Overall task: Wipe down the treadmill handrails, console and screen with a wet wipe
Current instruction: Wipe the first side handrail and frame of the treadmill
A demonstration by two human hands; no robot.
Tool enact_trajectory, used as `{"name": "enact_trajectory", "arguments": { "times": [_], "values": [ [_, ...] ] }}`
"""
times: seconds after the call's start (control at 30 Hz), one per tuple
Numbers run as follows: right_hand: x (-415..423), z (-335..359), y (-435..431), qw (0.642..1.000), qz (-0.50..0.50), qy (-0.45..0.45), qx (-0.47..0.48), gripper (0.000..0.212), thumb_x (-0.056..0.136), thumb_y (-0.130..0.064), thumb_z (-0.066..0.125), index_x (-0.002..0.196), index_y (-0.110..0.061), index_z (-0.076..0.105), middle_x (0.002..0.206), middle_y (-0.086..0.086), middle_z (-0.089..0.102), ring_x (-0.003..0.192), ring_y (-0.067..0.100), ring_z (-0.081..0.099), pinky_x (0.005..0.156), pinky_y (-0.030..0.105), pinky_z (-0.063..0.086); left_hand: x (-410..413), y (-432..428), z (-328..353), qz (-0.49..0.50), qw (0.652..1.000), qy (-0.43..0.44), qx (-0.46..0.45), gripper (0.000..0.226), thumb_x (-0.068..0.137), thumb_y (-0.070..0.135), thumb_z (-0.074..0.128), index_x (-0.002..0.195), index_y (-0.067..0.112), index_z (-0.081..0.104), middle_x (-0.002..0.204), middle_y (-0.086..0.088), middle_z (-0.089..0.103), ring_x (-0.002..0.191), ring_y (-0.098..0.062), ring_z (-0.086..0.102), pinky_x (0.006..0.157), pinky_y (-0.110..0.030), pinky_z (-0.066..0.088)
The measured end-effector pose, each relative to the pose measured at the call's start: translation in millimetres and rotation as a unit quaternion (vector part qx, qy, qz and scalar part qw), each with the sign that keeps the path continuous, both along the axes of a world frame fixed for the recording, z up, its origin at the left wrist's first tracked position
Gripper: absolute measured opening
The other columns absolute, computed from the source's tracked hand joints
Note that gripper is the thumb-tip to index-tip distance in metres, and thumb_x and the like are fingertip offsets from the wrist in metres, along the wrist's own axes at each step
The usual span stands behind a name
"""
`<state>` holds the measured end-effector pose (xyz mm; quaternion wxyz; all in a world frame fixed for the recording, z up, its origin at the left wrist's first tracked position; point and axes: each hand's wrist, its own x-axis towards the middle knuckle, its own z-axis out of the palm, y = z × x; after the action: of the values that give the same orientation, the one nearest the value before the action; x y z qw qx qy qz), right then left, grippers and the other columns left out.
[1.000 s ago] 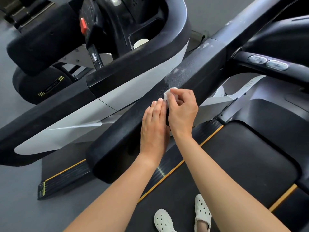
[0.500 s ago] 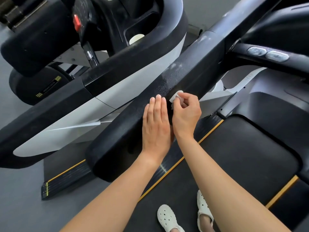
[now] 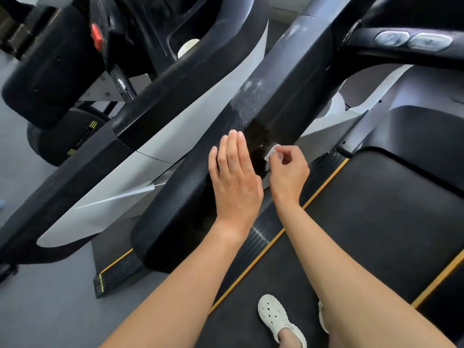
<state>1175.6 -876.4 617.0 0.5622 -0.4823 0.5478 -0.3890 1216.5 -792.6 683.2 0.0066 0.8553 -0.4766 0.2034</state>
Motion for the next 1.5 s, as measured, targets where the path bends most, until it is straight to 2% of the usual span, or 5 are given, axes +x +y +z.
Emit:
{"name": "enact_trajectory", "arguments": {
  "times": [0.27, 0.53, 0.77, 0.93, 1.5],
  "values": [
    [5, -53, -17, 0.988, 0.067, 0.098, 0.103, 0.013, 0.096, -0.009, 0.066, 0.089, -0.019, 0.067, 0.086, -0.004, 0.065, 0.084, 0.010, 0.063, 0.085, 0.032, 0.059, 4, -2, -8, -0.006, 1.000, -0.012, -0.017, 0.067, 0.098, 0.015, 0.041, 0.159, -0.005, 0.021, 0.162, -0.022, 0.030, 0.151, -0.036, 0.029, 0.124, -0.053, 0.023],
    [4, -31, -22, 0.997, -0.026, 0.027, 0.064, 0.008, 0.097, -0.015, 0.066, 0.096, -0.020, 0.071, 0.089, -0.011, 0.067, 0.086, 0.002, 0.064, 0.071, 0.002, 0.047, 10, -9, -14, -0.009, 0.998, -0.046, -0.048, 0.060, 0.095, 0.010, 0.049, 0.151, -0.006, 0.038, 0.152, -0.023, 0.042, 0.140, -0.035, 0.041, 0.120, -0.052, 0.030],
    [5, -50, -35, 0.986, 0.051, 0.091, 0.128, 0.011, 0.099, -0.008, 0.063, 0.097, -0.019, 0.067, 0.093, -0.004, 0.065, 0.091, 0.012, 0.066, 0.086, 0.030, 0.059, 10, -11, -15, -0.014, 0.998, -0.039, -0.055, 0.060, 0.094, 0.012, 0.049, 0.150, -0.005, 0.037, 0.150, -0.021, 0.039, 0.138, -0.035, 0.042, 0.121, -0.049, 0.029],
    [3, -18, -34, 0.998, -0.014, 0.027, 0.049, 0.015, 0.097, -0.011, 0.063, 0.096, -0.025, 0.069, 0.093, -0.009, 0.068, 0.090, 0.007, 0.065, 0.076, 0.013, 0.052, 12, -13, -16, -0.015, 0.997, -0.046, -0.067, 0.061, 0.092, 0.012, 0.050, 0.149, -0.003, 0.034, 0.148, -0.018, 0.034, 0.137, -0.033, 0.038, 0.122, -0.048, 0.027],
    [0, 25, -21, 0.997, -0.031, -0.062, -0.033, 0.012, 0.098, -0.022, 0.066, 0.109, -0.025, 0.069, 0.113, -0.006, 0.065, 0.105, 0.001, 0.061, 0.085, 0.013, 0.049, 9, -13, -11, 0.004, 0.998, -0.049, -0.048, 0.067, 0.092, 0.020, 0.064, 0.148, -0.001, 0.035, 0.145, -0.023, 0.049, 0.134, -0.034, 0.041, 0.119, -0.048, 0.028]
  ]
}}
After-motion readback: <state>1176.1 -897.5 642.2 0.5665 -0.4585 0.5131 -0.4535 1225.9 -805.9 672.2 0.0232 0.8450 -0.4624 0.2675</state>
